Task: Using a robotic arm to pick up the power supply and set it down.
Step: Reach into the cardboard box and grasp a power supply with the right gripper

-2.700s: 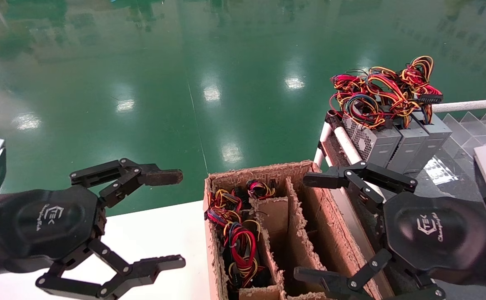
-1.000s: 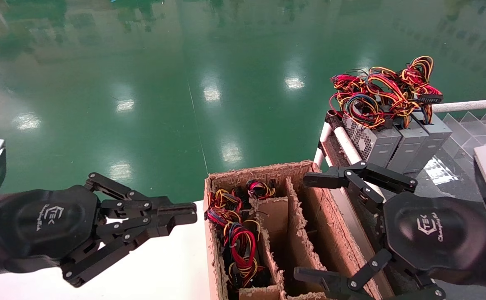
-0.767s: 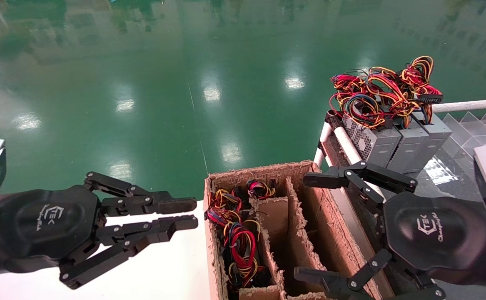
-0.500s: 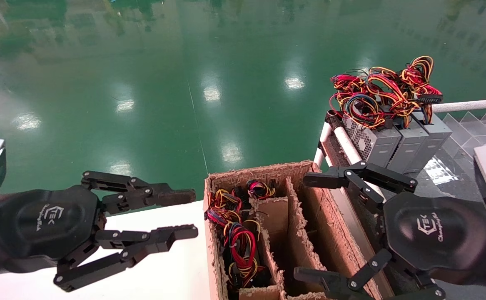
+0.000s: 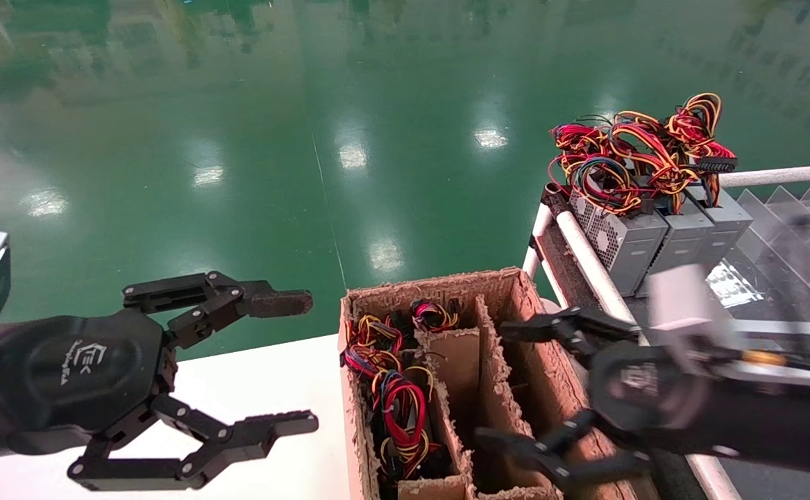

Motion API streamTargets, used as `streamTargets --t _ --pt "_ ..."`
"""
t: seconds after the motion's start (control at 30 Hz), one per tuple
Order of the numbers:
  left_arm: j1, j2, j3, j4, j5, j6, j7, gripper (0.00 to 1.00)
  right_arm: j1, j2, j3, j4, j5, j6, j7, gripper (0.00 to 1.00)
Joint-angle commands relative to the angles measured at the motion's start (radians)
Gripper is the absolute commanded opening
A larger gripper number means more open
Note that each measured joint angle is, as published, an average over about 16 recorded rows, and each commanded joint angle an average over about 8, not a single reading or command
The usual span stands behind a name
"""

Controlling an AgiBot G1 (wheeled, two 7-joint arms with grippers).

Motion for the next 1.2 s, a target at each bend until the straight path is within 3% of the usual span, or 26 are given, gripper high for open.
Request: streamTargets --t 0.03,0.17,0.23,0.63,1.2 --pt "0.0 0.0 0.0 0.0 0.0 0.0 0.0 1.0 0.021 -0.028 -0.037 -0.016 -0.059 0.02 0.035 0.6" --pt "0.0 0.0 0.0 0.0 0.0 0.0 0.0 1.0 0.076 -0.114 -0.091 -0.11 -0.132 0.023 0.048 0.1" --pt "0.0 0.0 0.0 0.0 0.0 0.0 0.0 1.0 0.099 -0.155 -0.113 -0.159 -0.16 0.021 0.041 0.0" --pt "0.0 0.0 0.0 0.0 0.0 0.0 0.0 1.0 0.177 -0.321 -0.193 -0.363 -0.262 0.002 -0.055 0.0" --pt "0.0 0.0 0.001 0.0 0.0 0.0 0.0 1.0 0.173 -0.334 -0.207 -0.418 -0.288 0.004 -0.107 0.0"
